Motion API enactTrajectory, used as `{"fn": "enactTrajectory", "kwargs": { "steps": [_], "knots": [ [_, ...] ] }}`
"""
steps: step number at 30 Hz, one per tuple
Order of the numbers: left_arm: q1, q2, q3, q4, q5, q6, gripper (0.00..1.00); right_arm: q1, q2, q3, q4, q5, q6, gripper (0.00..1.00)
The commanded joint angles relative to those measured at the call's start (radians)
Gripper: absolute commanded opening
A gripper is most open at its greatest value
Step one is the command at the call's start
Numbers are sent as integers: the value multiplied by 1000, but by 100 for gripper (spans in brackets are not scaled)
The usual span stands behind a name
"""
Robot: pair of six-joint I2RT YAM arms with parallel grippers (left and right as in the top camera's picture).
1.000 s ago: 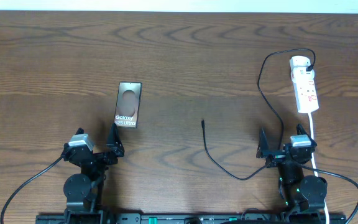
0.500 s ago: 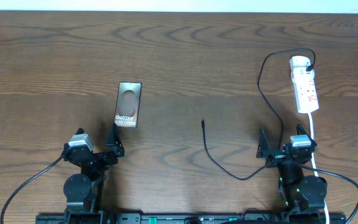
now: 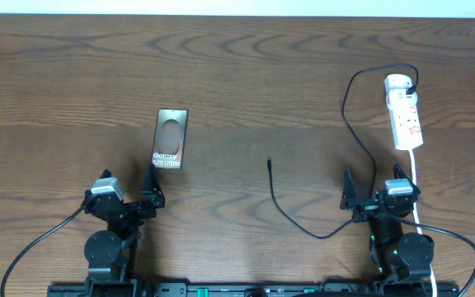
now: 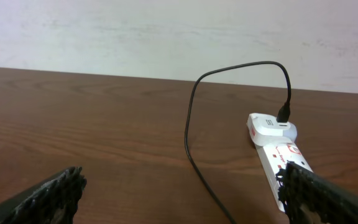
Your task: Plug charger to phone and switch on socket
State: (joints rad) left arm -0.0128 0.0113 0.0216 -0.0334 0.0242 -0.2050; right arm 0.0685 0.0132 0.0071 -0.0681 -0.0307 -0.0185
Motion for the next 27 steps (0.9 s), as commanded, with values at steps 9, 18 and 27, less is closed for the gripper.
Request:
{"fn": "enactTrajectory", "kwargs": {
  "steps": [9, 18, 27],
  "knots": [
    [6, -5, -17, -40, -10, 10, 93, -2, 5, -2, -4, -10, 10, 99],
    [6, -5, -17, -37, -13, 10, 93, -2, 5, -2, -4, -10, 10, 99],
    [6, -5, -17, -31, -16, 10, 93, -2, 5, -2, -4, -9, 10, 99]
  ]
}}
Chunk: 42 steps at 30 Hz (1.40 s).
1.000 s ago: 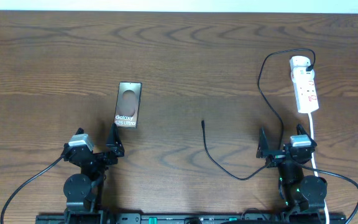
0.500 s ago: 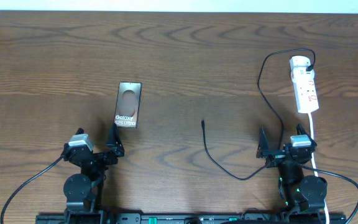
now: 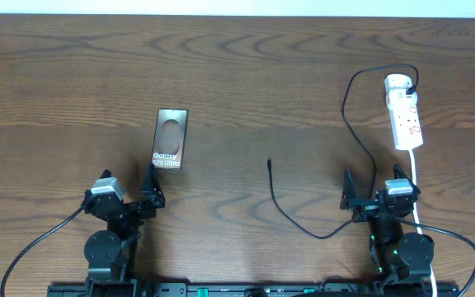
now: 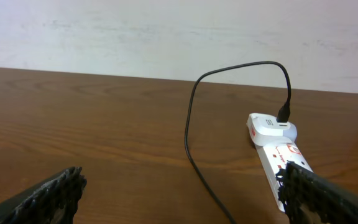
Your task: Plug charger to phone and switch on socket
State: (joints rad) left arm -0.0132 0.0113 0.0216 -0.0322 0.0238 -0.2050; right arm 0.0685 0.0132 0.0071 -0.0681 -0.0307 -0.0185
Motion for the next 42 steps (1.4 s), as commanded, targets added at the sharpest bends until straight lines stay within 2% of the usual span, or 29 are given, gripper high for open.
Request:
{"fn": "enactTrajectory", "kwargs": {
  "steps": [1, 8, 12, 16, 17, 21, 24, 32, 42],
  "knots": [
    [6, -5, -17, -26, -16, 10, 93, -2, 5, -2, -4, -10, 10, 99],
    [6, -5, 13, 41, 11, 10, 93, -2, 5, -2, -4, -10, 10, 99],
    [6, 51, 101, 41, 13, 11, 93, -2, 5, -2, -4, -10, 10, 99],
    [6, 186, 218, 40, 14, 18, 93, -2, 5, -2, -4, -10, 10, 99],
    [6, 306, 310, 37, 23, 34, 93, -2, 5, -2, -4, -10, 10, 99],
    [6, 524, 475, 12, 63, 53, 93, -2, 5, -2, -4, -10, 10, 99],
    [6, 736, 652, -68, 96, 55, 93, -2, 5, -2, -4, -10, 10, 99],
    [6, 1158, 1066, -344, 104, 82, 93, -2, 5, -2, -4, -10, 10, 99],
    [6, 1494, 1440, -740, 116, 156, 93, -2, 5, -2, -4, -10, 10, 99]
  ]
}}
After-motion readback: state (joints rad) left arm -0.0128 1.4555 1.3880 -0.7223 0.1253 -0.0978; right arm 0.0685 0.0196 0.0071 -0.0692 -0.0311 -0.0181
